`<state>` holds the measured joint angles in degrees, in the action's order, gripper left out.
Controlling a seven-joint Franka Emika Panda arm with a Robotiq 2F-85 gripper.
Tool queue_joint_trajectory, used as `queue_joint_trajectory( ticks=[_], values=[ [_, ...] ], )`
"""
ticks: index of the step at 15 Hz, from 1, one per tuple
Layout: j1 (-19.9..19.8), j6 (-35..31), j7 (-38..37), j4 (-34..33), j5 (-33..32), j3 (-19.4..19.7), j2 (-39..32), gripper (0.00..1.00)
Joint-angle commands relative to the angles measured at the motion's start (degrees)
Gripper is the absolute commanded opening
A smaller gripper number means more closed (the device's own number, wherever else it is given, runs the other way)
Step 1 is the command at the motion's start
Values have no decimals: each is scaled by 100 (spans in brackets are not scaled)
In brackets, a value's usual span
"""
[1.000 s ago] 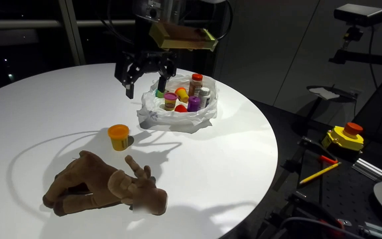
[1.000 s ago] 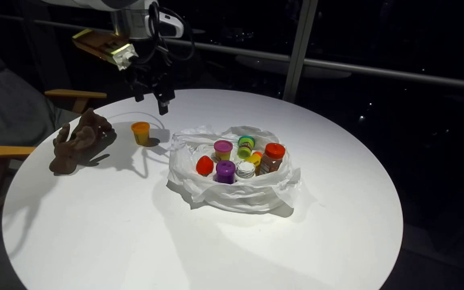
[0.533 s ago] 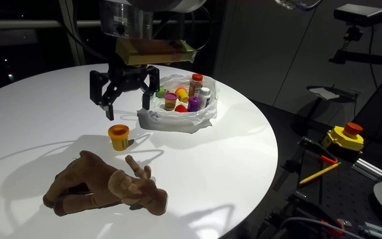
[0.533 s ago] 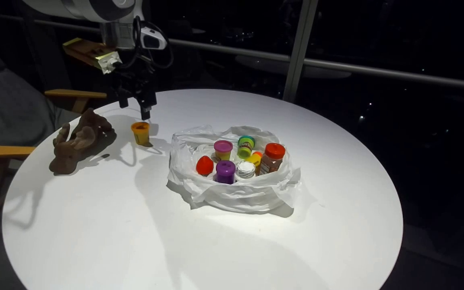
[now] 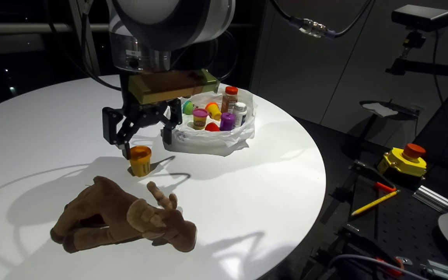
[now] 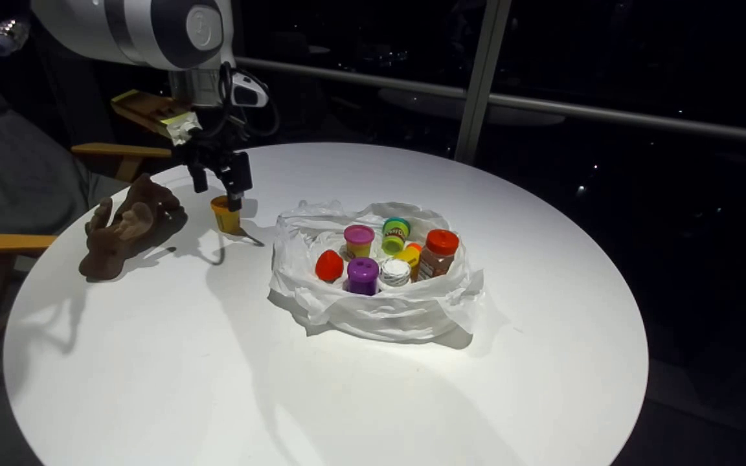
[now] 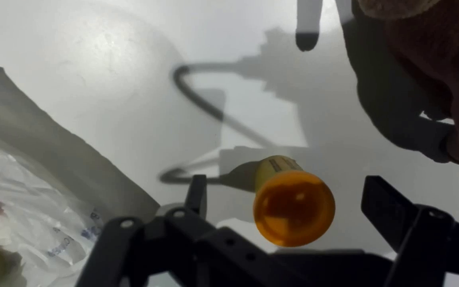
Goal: Pick the objects on the table and put them in the plastic bag
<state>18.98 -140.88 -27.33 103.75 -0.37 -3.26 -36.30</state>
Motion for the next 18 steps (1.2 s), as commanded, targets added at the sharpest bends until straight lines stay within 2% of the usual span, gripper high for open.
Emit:
queue_joint_trajectory(
  ticks=[1,8,16,17,18],
  values=[
    [-3,26,126,-295,-15,65,-153,100],
    [-201,20,470,-334,113,-36,-143,100],
    [-473,67,1270,-188,399,-393,-26,100],
    [-323,14,1023,-211,253,-222,-111,100],
    [-327,14,1039,-204,258,-228,-112,100]
  ],
)
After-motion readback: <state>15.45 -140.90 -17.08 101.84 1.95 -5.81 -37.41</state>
